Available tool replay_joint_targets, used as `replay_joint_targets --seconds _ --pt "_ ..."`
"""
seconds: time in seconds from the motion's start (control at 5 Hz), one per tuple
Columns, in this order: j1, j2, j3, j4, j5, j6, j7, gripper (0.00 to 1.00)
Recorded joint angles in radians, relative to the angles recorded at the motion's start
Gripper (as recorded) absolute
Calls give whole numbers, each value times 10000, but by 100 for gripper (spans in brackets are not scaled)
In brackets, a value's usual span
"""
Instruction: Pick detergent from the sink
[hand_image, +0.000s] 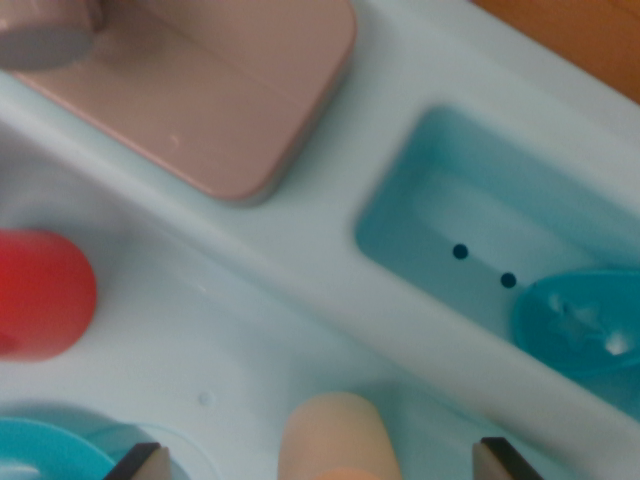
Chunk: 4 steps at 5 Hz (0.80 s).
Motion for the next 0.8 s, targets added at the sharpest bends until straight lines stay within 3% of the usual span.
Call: replay_joint_targets --seconds 0.2,0.8 --pt "-15 29 -12 -72 14 -109 -101 0" --pt "-23 44 -18 -111 22 -168 -155 0"
